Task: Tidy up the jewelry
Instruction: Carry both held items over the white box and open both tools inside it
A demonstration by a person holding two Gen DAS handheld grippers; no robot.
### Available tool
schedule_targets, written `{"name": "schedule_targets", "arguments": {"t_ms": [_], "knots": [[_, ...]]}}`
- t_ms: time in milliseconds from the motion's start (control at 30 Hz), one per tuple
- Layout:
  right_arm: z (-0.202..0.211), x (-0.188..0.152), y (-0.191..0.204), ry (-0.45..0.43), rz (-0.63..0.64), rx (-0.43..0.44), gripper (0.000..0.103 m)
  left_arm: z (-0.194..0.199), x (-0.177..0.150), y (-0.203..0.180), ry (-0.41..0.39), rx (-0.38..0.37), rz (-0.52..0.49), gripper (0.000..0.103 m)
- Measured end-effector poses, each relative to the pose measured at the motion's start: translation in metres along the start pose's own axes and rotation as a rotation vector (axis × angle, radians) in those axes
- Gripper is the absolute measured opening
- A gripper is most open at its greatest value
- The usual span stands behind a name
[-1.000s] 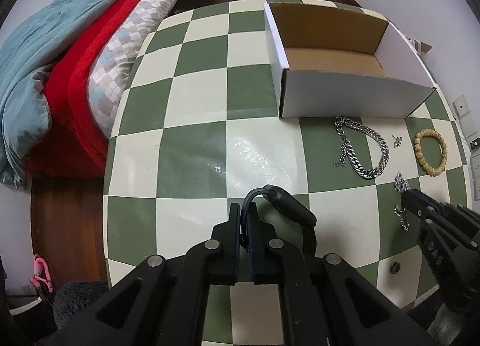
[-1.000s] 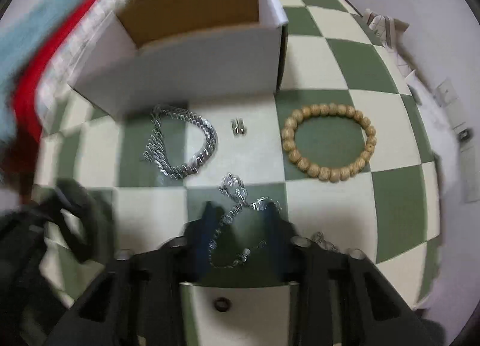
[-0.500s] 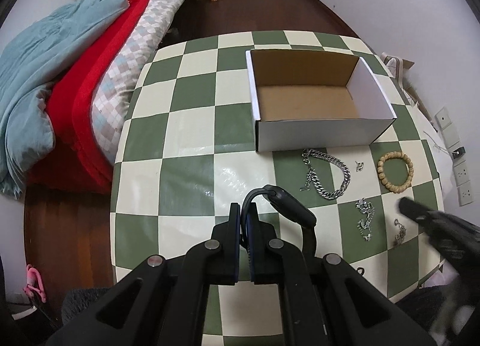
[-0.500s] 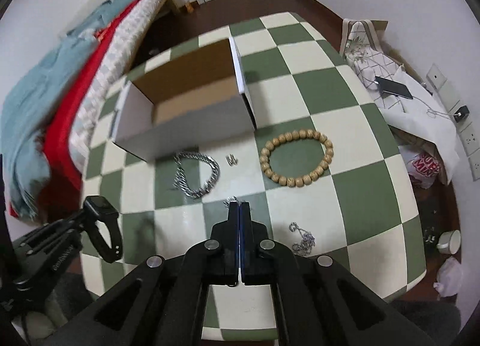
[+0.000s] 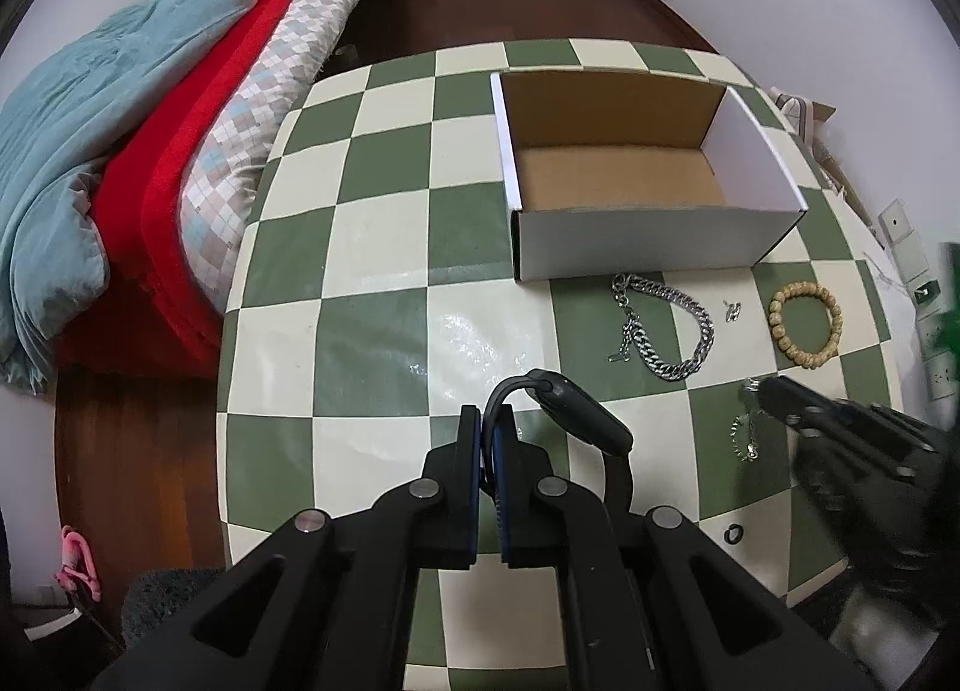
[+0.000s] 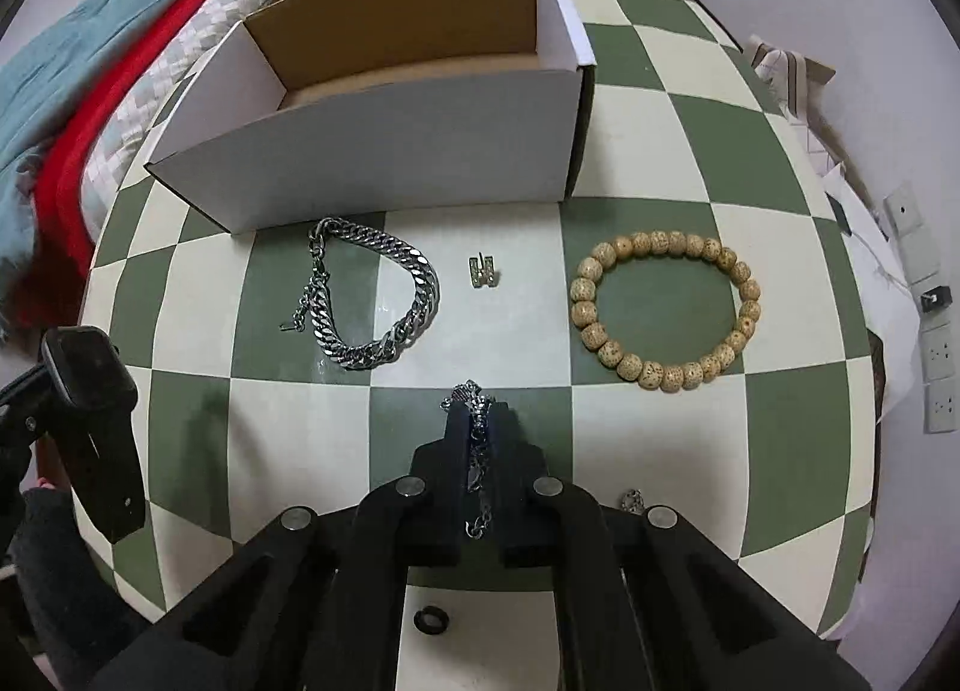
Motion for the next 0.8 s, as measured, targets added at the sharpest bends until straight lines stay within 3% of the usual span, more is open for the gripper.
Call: {"name": "schedule_targets", "arguments": {"t_ms": [300, 500, 667, 800], "knots": [[0.083, 0.007, -0.008, -0.180, -0.103, 0.151, 0.005, 0.035, 0.031, -0.002, -0.070, -0.056, 0.017, 0.002], [0.136, 0.046, -0.004, -0.273, -0.111, 0.211, 0.004, 0.053, 0.074, -0.015, -0.132, -0.080, -0.004, 0.002], [0.147, 0.094, 0.001, -0.310, -0.098, 0.218, 0.004, 0.043, 0.111, -0.028, -0.146, -0.081, -0.031, 0.002], [0.130, 0.127, 0.000, -0.284, -0.107, 0.229, 0.004, 0.022, 0.136, -0.038, -0.127, -0.077, -0.050, 0.002]]}}
Point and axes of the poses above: each gripper's, at about its wrist camera, not at the fingertips, and z roughly against the way its jaws point, y to its left, x to its top, the point moved 6 cm from there along -z, roughly the way its jaws point, and after that the axes turned 6 degrees about x, right-handed, at the moved point
